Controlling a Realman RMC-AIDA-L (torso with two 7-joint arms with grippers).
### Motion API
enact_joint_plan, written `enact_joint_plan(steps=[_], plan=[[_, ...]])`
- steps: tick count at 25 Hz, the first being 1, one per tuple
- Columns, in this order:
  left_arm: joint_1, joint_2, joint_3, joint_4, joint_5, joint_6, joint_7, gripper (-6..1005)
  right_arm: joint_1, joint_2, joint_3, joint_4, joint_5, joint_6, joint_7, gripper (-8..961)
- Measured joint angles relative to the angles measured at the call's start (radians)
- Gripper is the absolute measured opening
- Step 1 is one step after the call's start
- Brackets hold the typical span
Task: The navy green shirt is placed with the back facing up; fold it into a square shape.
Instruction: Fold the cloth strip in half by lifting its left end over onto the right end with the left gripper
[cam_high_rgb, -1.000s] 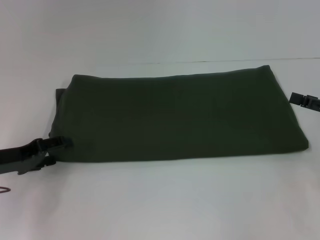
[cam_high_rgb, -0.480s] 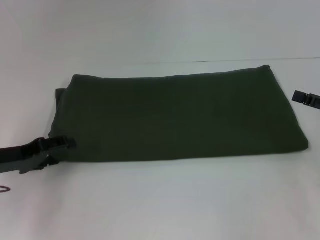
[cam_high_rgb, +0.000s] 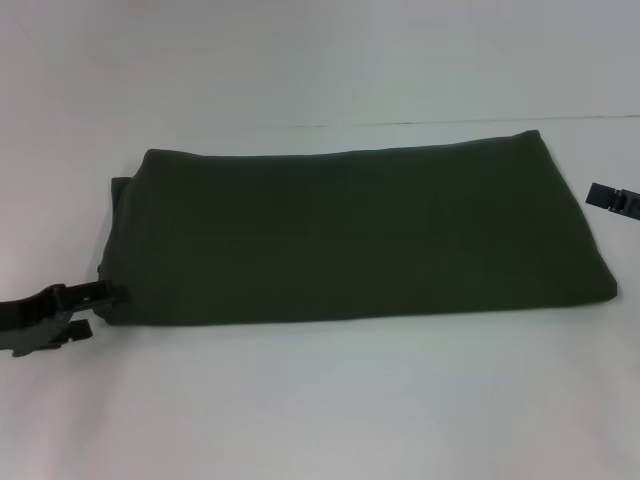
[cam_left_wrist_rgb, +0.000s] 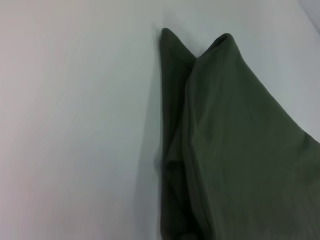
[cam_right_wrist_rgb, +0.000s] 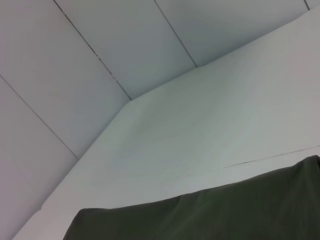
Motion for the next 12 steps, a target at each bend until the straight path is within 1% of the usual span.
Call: enact_joint_plan(steps=[6, 12], plan=[[0.002, 0.0, 0.009, 0.004, 0.007, 0.04, 0.001, 887, 0.0, 0.001, 0.0, 0.0, 0.0, -0.002, 0.001, 923], [-0.013, -0.005, 0.055, -0.011, 0.003, 0.04, -0.001, 887, 0.0, 0.002, 0.0, 0.0, 0.0, -0.004, 0.001, 923]])
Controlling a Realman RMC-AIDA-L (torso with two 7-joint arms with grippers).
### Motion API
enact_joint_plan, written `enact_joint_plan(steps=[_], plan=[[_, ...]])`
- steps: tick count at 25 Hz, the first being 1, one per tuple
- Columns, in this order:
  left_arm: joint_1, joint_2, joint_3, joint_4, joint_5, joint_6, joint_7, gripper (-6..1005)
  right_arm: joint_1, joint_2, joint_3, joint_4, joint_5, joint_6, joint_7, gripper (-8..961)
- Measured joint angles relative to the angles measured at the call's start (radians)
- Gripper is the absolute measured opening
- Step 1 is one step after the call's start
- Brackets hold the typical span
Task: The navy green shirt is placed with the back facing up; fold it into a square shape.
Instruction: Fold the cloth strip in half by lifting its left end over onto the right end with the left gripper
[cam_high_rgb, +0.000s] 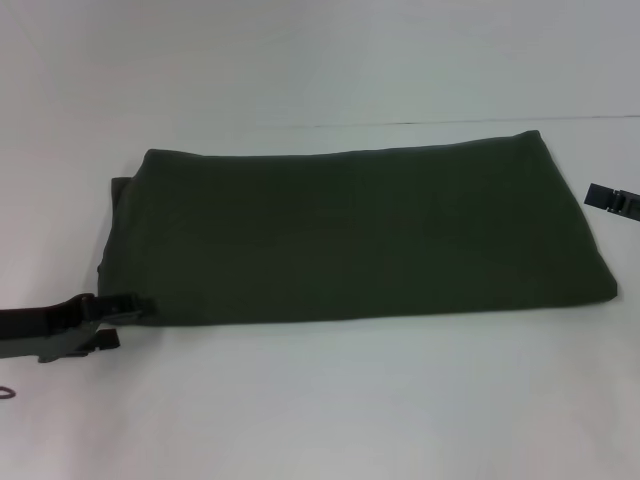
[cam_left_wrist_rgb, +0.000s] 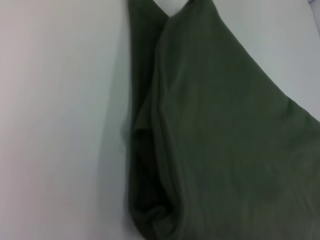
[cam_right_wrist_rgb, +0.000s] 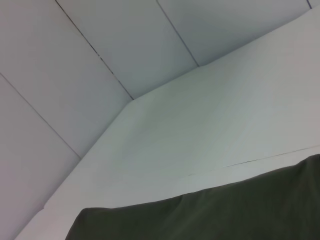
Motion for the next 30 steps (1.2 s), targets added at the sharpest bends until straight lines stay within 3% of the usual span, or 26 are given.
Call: enact_joint_plan(steps=[30], plan=[[-0.04, 0.007, 0.014, -0.05, 0.026, -0.092, -0.007, 887, 0.0, 0.002, 0.016, 0.0, 0.0, -0.008, 0.002, 921]])
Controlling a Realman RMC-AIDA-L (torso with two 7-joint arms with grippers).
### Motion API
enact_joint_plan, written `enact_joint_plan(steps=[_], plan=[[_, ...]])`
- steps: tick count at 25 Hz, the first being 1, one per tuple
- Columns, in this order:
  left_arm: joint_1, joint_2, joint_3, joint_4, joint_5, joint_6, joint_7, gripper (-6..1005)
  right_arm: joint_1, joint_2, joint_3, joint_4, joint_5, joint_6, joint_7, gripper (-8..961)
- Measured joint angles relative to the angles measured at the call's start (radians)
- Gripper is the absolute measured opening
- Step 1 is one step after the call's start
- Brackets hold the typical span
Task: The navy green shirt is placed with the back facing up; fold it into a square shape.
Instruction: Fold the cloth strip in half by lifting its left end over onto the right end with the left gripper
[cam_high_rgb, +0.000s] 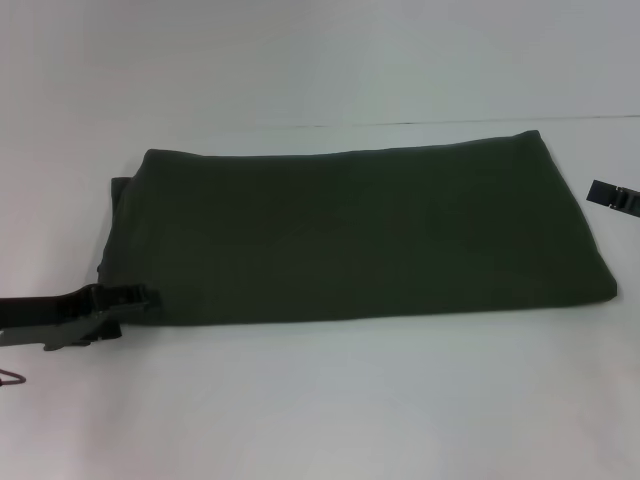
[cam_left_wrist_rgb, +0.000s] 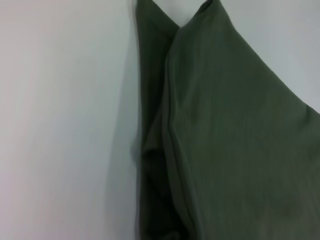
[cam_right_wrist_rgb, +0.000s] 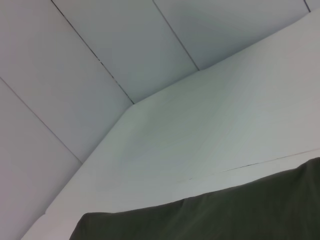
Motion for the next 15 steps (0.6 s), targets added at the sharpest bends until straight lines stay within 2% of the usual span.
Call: enact_joint_plan(steps=[15], plan=[[-0.02, 0.008, -0.001, 0.0, 0.001, -0.034, -0.002, 888, 0.0, 0.0, 0.001, 0.0, 0.0, -0.001, 0.0, 921]])
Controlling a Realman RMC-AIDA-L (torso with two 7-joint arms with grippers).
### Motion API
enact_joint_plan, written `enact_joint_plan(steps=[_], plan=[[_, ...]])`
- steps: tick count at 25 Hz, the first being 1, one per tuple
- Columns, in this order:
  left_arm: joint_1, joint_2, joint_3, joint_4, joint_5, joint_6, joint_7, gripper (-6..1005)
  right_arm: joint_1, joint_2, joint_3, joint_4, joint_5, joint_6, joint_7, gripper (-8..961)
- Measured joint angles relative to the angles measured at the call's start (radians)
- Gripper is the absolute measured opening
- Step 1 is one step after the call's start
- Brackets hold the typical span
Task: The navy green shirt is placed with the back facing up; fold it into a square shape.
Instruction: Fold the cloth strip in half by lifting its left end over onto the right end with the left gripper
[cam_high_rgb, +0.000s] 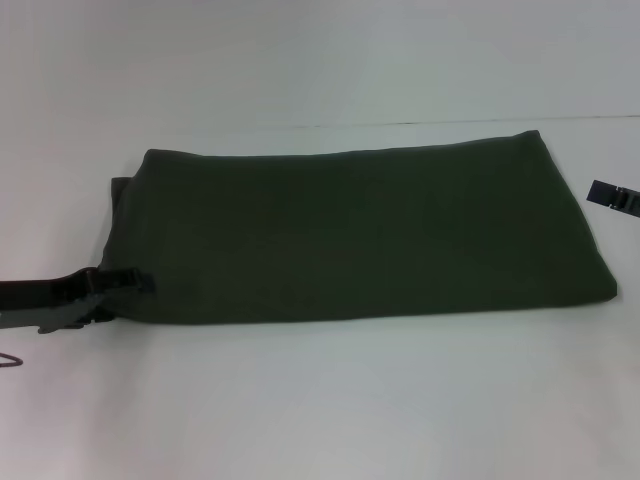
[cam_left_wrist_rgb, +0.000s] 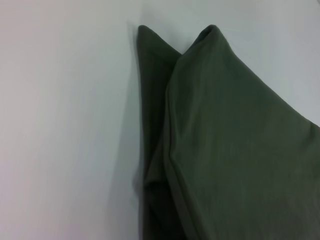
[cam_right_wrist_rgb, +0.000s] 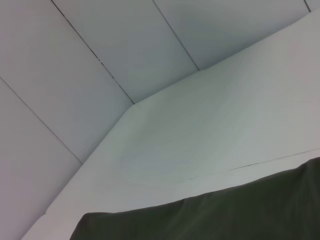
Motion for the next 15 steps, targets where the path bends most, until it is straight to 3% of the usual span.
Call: enact_joint_plan(steps=[15], plan=[[-0.003, 0.0, 0.002, 0.003, 0.006, 0.004, 0.0, 861, 0.002, 0.0, 0.0, 0.0, 0.0, 0.005, 0.0, 920]])
